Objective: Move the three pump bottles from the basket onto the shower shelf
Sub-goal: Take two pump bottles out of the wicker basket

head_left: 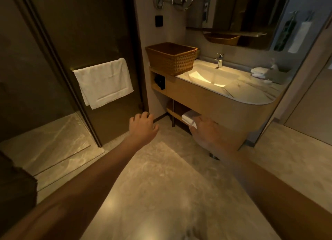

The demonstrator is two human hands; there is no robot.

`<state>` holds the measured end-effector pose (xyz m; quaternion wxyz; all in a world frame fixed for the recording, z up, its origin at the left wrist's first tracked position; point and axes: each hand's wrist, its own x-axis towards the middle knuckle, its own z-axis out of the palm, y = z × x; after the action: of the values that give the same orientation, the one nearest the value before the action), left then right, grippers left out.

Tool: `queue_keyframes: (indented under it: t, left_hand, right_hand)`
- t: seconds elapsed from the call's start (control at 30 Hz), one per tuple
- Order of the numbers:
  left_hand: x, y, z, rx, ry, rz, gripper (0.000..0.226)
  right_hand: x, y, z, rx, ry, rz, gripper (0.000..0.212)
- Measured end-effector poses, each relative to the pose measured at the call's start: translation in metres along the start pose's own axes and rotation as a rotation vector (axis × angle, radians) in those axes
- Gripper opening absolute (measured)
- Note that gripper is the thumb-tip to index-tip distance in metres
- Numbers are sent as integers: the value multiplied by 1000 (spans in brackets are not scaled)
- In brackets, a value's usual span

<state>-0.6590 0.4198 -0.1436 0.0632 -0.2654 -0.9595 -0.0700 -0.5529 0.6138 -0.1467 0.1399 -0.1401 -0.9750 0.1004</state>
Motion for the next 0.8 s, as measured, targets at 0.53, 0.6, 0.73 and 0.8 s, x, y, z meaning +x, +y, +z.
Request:
queue_keyframes:
  t: [0.53, 0.6, 0.73, 0.8]
  left_hand:
    - [262, 35, 61, 6, -76, -90, 48]
    - [302, 28, 61, 11, -51, -102, 50]
    - [385, 10, 61, 8, 20, -116, 52]
    - [424, 1, 64, 1, 15, -123, 52]
  right_hand:
    - [262, 115, 63, 113, -121, -27, 33]
    - [304, 122, 69, 53, -92, -36, 33]
    - [405, 125, 78, -41, -12, -112, 32]
    - [450, 124, 83, -30, 0, -127, 33]
